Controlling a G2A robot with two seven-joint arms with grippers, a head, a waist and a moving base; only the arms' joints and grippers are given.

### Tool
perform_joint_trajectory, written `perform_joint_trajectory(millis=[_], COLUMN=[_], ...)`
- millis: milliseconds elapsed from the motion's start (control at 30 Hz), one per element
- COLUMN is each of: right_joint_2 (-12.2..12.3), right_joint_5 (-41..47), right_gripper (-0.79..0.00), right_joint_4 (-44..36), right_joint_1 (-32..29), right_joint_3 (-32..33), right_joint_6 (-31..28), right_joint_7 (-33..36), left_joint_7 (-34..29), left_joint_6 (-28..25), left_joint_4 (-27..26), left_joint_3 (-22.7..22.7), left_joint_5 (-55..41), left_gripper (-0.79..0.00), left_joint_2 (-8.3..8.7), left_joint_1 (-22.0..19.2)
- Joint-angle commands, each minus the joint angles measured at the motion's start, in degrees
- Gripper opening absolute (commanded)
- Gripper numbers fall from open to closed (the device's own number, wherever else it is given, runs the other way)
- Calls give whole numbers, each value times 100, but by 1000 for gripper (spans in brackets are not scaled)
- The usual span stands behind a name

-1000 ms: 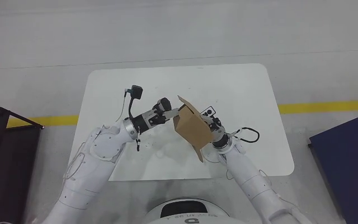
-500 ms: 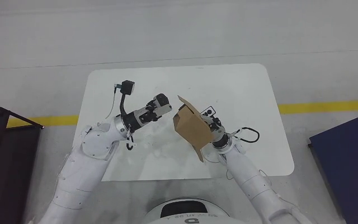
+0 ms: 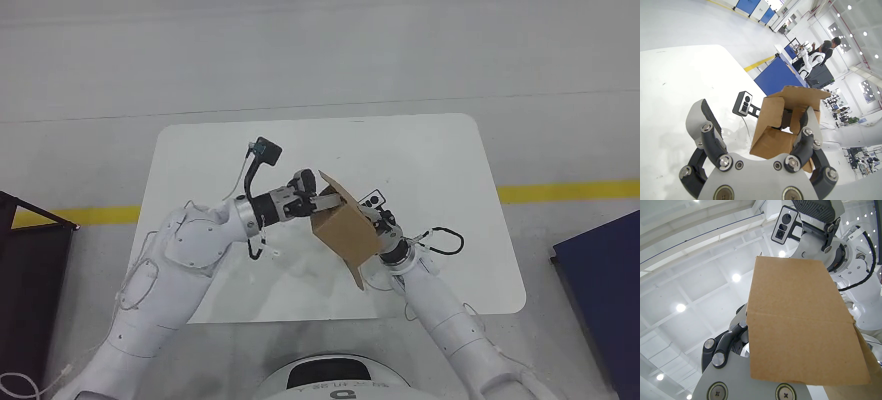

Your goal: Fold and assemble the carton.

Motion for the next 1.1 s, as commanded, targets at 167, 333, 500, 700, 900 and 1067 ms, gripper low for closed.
perform_joint_trajectory(millis=[167, 333, 500, 700, 900, 1067], right_joint_2=[0, 0, 0, 0, 0, 0], right_joint_5=[0, 0, 0, 0, 0, 0], right_gripper=[-785, -785, -785, -785, -785, -785], right_joint_4=[0, 0, 0, 0, 0, 0], right_joint_1=[0, 0, 0, 0, 0, 0], right_joint_3=[0, 0, 0, 0, 0, 0], right_joint_6=[0, 0, 0, 0, 0, 0], right_joint_7=[0, 0, 0, 0, 0, 0], left_joint_7=[-130, -91, 39, 209, 246, 415], left_joint_6=[77, -37, -172, -492, -523, -360], left_joint_4=[45, 13, -41, -153, -167, -186], left_joint_3=[175, 186, -47, -585, -623, -688], left_joint_5=[92, 73, -86, -327, -328, -704], left_gripper=[0, 0, 0, 0, 0, 0], left_joint_2=[-24, -23, 16, 110, 115, 105], left_joint_1=[-99, -81, 75, 415, 437, 497])
